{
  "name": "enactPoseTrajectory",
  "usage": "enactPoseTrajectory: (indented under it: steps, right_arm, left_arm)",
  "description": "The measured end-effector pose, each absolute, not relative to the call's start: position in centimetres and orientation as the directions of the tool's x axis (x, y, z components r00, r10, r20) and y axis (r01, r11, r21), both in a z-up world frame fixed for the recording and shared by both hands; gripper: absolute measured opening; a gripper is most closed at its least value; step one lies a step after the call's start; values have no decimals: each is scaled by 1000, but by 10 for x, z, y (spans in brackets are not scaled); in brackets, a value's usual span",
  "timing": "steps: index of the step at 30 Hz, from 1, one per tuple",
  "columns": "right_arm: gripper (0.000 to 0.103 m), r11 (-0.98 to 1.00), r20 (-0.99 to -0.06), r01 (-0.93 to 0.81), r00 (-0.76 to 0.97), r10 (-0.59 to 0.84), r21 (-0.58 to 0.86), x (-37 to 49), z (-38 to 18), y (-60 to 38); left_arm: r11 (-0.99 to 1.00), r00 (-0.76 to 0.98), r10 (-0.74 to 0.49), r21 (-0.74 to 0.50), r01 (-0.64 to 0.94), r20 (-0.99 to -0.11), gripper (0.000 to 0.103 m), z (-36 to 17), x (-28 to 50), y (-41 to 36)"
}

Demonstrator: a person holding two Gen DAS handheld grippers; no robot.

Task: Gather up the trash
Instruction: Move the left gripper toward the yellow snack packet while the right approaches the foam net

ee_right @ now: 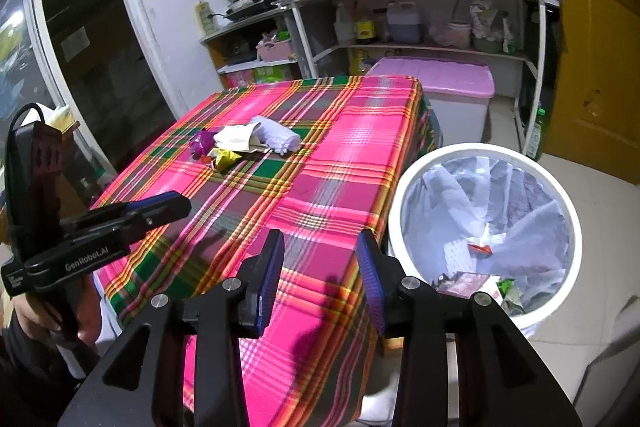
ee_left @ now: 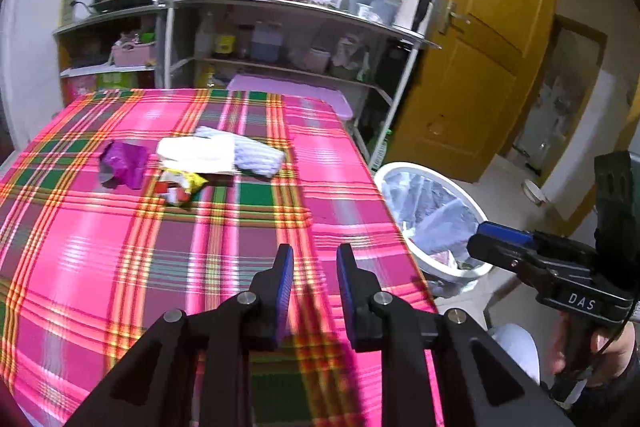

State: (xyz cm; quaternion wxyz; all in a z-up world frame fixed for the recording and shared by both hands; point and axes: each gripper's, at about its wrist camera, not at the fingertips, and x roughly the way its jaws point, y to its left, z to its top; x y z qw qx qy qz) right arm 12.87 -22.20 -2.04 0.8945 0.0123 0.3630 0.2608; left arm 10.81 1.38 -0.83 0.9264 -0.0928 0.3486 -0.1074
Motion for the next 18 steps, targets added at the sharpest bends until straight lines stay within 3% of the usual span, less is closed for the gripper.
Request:
enactPoseTrajectory:
  steps: [10, 14, 18]
  right_arm:
    - [39, 846, -665, -501, 570, 482, 183, 147, -23, -195]
    - [39, 838, -667, -520, 566, 484, 167, 155, -23, -185]
    - [41, 831, -669, -532, 561, 488, 160, 165, -23, -177]
  left_arm:
    - [970, 753, -189, -240, 43, -631, 22, -10, 116, 51]
    - [970, 756, -163, -242, 6, -634, 33, -13, 121, 66]
    - [971, 755, -146, -239, -14, -639, 35, -15, 129, 76]
